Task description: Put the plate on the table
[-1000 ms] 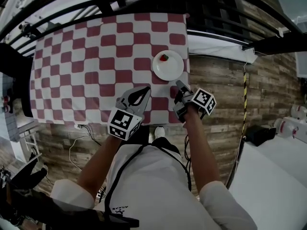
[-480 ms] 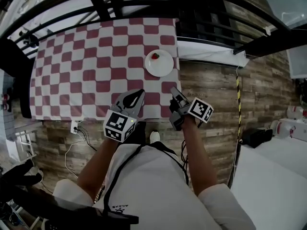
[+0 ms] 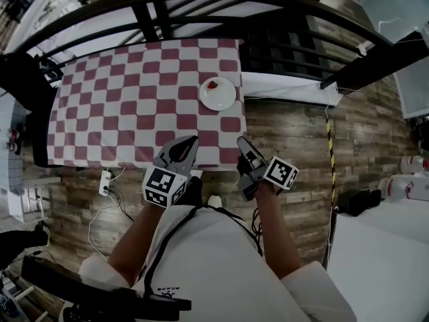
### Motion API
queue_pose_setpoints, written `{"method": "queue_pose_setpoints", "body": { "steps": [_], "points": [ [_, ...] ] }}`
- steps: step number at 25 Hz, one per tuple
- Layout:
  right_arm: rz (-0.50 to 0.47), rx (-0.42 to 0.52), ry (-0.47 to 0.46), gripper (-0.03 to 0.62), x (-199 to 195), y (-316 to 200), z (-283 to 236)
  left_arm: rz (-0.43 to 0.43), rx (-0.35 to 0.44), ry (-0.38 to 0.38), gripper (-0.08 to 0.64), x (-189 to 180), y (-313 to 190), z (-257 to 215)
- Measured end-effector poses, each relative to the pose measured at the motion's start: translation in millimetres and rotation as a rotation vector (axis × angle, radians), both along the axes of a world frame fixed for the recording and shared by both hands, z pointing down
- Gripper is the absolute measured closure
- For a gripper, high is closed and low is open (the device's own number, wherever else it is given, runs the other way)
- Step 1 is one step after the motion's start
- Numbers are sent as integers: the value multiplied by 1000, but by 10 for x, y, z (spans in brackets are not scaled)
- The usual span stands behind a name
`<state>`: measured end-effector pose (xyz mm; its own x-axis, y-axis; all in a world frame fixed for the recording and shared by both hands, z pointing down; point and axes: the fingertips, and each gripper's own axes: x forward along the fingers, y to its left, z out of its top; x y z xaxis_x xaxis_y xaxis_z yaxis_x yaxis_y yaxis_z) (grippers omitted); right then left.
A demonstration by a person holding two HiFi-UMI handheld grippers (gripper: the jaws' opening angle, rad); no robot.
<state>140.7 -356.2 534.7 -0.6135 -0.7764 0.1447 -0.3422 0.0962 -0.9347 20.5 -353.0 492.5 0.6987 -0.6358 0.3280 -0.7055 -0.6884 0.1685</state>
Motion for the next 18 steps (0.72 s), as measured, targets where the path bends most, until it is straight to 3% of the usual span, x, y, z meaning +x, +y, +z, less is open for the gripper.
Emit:
{"method": "queue_pose_setpoints", "body": {
  "steps": [4,10,18],
  "points": [
    [-5,40,4,588,41,291,-248,-21,12,-5,555,21,272,-79],
    [-68,146,116,586,188,670,-514,-64,41,8,555,105,644,-271],
    [-95,215,130,587,340,1173,-686,-102,28,15,555,176,1155,-281]
  ]
}}
